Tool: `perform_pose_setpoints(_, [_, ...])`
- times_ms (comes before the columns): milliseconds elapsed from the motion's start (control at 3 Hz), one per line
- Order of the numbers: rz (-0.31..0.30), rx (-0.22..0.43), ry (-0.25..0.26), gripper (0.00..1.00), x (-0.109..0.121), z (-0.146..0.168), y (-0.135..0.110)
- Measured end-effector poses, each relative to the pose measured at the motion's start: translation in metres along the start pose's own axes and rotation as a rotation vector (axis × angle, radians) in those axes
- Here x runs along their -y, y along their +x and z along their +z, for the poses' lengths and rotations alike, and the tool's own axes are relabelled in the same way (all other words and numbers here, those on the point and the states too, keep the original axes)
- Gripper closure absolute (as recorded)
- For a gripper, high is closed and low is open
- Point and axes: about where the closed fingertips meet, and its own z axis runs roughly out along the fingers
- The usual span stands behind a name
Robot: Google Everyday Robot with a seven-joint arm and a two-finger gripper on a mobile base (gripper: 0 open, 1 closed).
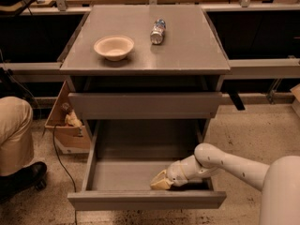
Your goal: Open middle drawer
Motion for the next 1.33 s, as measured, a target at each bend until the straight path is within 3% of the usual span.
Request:
perform_pose_setpoints(667, [0.01, 0.027, -0.068, 1.0, -0.037, 0.01, -0.005])
perform_pose_setpoints(1333, [0.036, -0.004, -0.084, 1.0, -0.056, 0.009, 0.003])
